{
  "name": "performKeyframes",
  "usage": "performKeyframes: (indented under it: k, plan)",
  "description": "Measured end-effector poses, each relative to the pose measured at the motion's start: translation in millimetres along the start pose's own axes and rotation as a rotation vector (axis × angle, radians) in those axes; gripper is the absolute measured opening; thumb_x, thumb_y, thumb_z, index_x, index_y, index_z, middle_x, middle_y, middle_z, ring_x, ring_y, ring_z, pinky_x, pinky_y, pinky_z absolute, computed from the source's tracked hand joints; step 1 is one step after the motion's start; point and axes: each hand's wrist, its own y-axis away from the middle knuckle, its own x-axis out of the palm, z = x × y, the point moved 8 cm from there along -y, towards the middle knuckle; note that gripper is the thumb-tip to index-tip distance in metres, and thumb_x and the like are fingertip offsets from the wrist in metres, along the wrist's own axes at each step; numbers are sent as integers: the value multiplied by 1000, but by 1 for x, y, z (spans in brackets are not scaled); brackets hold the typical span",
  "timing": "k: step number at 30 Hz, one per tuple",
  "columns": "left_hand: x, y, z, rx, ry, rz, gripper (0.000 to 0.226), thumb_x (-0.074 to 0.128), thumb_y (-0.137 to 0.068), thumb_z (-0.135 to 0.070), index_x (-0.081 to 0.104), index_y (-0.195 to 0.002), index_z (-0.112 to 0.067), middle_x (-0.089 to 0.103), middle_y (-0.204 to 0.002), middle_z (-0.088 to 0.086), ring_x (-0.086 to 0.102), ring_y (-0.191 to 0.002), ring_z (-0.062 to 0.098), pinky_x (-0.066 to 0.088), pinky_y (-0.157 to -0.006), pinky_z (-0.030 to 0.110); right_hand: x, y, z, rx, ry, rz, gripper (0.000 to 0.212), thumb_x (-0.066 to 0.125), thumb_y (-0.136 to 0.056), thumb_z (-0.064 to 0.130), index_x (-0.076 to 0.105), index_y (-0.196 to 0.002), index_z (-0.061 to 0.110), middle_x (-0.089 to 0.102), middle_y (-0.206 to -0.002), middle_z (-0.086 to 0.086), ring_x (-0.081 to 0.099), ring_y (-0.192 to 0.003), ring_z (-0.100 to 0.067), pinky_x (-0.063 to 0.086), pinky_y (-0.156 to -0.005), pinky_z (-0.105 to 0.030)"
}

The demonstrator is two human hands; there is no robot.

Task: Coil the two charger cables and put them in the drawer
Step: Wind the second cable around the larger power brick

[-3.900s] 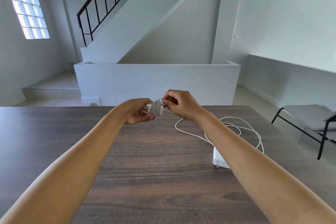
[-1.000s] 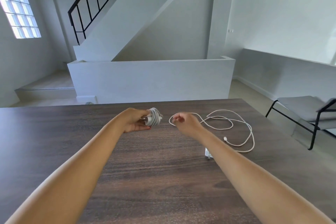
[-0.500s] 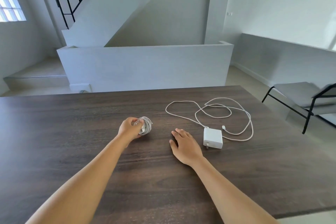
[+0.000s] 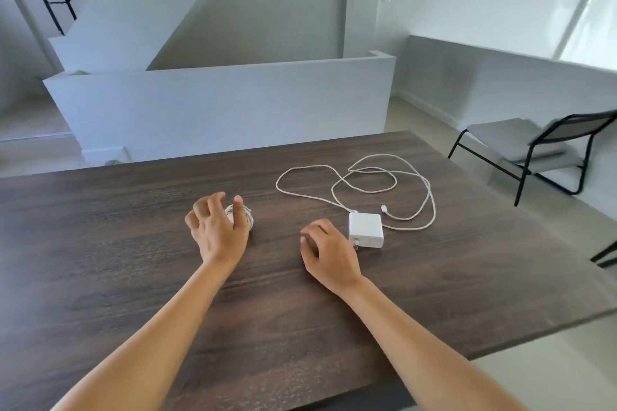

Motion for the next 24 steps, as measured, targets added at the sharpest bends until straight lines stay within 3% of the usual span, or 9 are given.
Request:
performKeyframes:
  k: [3,6,9,11,13,15,17,19,24]
  plan:
    - [15,7,-50,265,-19,-9,40,53,-93,-34,52,-122,-6,49,-124,18,40,-116,38,32,-98,45,-45,10,-5,-80,22,-286,13,56,-84,17,68,-84,11,60,-87,0,60,-79,-17,49,-63,-26]
    - [61,24,-90,355,27,240,36,60,-90,-30,55,-117,-7,55,-116,13,45,-110,33,34,-96,37,-87,15,-40,59,89,-434,18,52,-81,19,67,-87,10,57,-93,-4,53,-86,-16,47,-77,-26]
    - [114,47,-111,301,16,511,41,59,-87,-42,55,-113,-10,57,-109,7,49,-110,27,37,-96,33,-101,16,-91,327,219,-256,31,49,-84,20,64,-110,10,53,-114,-8,51,-107,-25,47,-90,-37]
    - [141,60,-113,206,-22,643,52,57,-82,-56,58,-105,-10,61,-103,8,55,-106,29,43,-88,35,-96,22,-118,454,298,-55,40,45,-92,19,50,-132,14,41,-139,-7,38,-129,-26,37,-104,-37]
    - [157,69,-116,131,-87,729,73,51,-68,-76,61,-93,-8,64,-97,9,60,-100,31,47,-81,35,-92,29,-132,519,311,63,46,39,-98,23,35,-144,18,23,-154,-5,21,-143,-23,25,-113,-36]
    - [165,73,-121,102,-163,769,100,42,-50,-90,64,-100,-7,66,-102,10,60,-102,31,51,-85,39,-87,31,-137,538,318,105,48,34,-100,25,28,-148,20,16,-158,-4,14,-146,-21,20,-116,-35]
    - [170,71,-127,90,-217,788,99,50,-52,-87,62,-113,-10,64,-113,9,59,-108,29,51,-88,37,-84,31,-139,551,341,119,48,31,-101,26,28,-149,19,17,-159,-4,14,-146,-21,17,-117,-33]
    - [172,69,-132,80,-222,787,84,63,-64,-73,60,-120,-10,62,-119,7,58,-111,26,47,-82,30,-81,33,-140,568,358,130,48,29,-101,27,29,-149,17,19,-158,-5,13,-147,-21,13,-119,-33]
    - [172,64,-125,-2,-133,810,63,73,-68,-53,64,-111,-9,66,-100,2,61,-89,19,41,-62,25,-78,35,-144,584,382,149,50,26,-101,29,29,-149,17,22,-158,-4,12,-148,-19,8,-121,-32]
